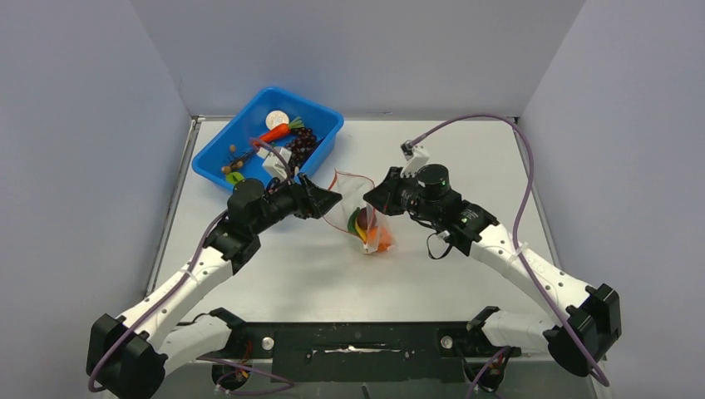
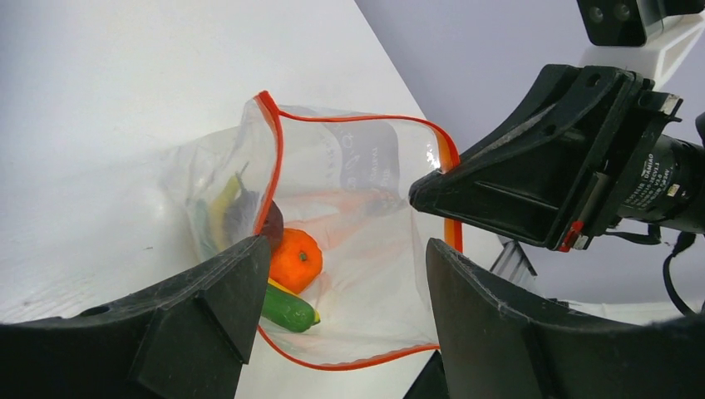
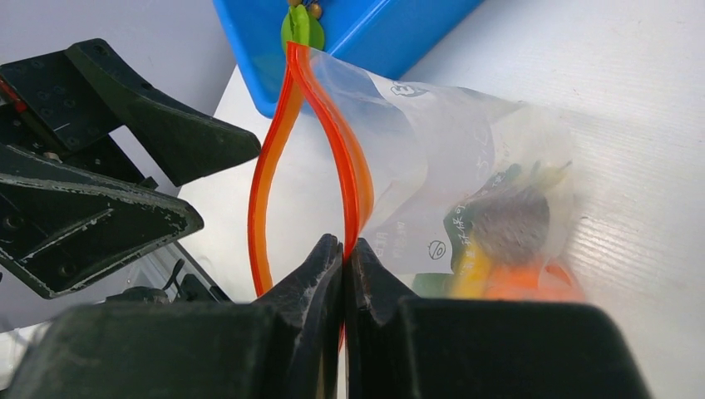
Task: Place the food in the zip-top bag and seal the zipper
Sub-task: Place the fake fruit in the zipper food storage bag, then pick up the fake fruit from the bin.
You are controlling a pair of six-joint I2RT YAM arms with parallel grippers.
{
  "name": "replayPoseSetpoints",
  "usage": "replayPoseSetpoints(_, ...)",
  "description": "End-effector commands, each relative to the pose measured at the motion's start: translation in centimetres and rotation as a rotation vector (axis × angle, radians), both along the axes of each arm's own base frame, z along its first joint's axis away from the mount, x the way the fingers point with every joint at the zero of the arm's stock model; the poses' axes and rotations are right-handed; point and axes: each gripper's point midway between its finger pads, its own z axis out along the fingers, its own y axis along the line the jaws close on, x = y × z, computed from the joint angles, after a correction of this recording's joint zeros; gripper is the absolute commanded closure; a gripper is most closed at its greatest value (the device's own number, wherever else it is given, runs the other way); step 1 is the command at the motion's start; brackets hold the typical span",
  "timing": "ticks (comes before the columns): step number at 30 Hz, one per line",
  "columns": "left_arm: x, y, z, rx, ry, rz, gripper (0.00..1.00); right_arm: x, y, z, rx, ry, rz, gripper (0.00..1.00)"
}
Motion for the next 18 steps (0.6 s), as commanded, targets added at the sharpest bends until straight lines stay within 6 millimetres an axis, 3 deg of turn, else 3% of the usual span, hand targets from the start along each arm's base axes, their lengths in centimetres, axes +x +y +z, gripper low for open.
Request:
replayPoseSetpoints(1,0.3,1.3,3.8,0.024,-0.109,0.066,0.32,0.3,-0.5,3.6,0.064,-0.095,-0.028,1.0)
replayPoseSetpoints(8,0.1,3.0,3.6,0.068,-0.115,0.136,0.32,0.3,-1.9,3.4,0.034,-0.104,-0.077,1.0)
replayPoseSetpoints(13,1.7,5.8,3.0,0.212,-0.147,0.273,0.32,0.1,-3.3,3.4,-0.027,-0.112,-0.114,1.0)
replayPoseSetpoints(18,3.8,8.2,2.7,0.375,-0.184,0.383,0.31,-0.1,-4.8,4.6,-0.059,-0.152,-0.154,1.0)
